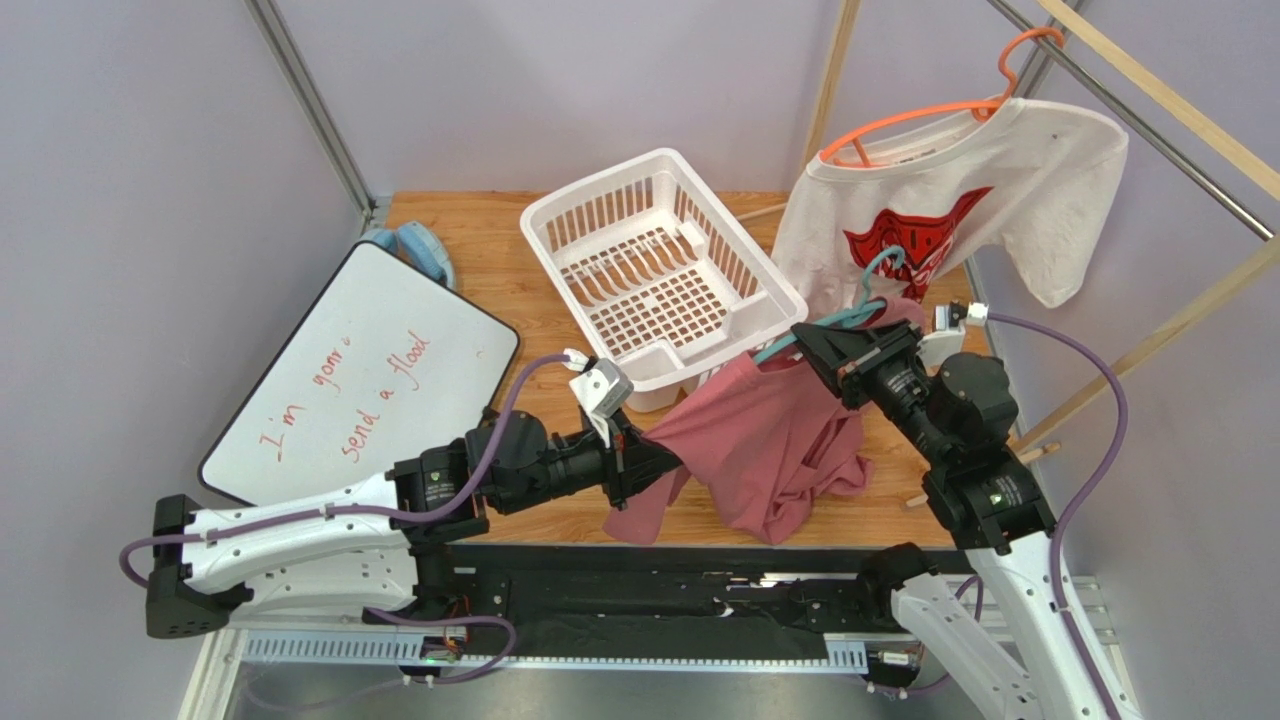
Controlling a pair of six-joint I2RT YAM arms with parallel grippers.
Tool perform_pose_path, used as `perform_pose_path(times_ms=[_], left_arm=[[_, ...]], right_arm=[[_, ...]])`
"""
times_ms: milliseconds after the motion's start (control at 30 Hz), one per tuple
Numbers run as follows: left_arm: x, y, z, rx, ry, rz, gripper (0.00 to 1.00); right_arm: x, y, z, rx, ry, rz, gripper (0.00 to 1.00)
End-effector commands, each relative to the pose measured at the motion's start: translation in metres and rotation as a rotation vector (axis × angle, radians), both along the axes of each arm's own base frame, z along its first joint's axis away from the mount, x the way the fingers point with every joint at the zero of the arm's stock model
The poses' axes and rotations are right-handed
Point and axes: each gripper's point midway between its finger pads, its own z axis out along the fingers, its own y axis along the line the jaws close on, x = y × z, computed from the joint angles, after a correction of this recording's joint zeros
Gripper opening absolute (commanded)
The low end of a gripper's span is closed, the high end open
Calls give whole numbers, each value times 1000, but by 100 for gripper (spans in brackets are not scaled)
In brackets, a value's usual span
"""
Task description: Remove the t-shirt from the hanger
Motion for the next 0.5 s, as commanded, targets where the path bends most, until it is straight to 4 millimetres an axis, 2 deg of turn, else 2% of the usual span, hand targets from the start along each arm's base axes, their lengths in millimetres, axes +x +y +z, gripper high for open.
perform_pose_path(times_ms=[0,200,333,467], left_arm=[[-12,-1,26,-82,-21,-67,0],[-2,18,14,-93,13,32,0],[6,39,-6,-65,40,114,0],[11,45,-23,-52,76,164,0]], right_arm=[[13,-19,34,77,-100,-133,0],[16,-36,41,150,-76,-208,0],[15,-43,41,200,-60,-243,0],[16,-50,48,239,-61,-275,0]])
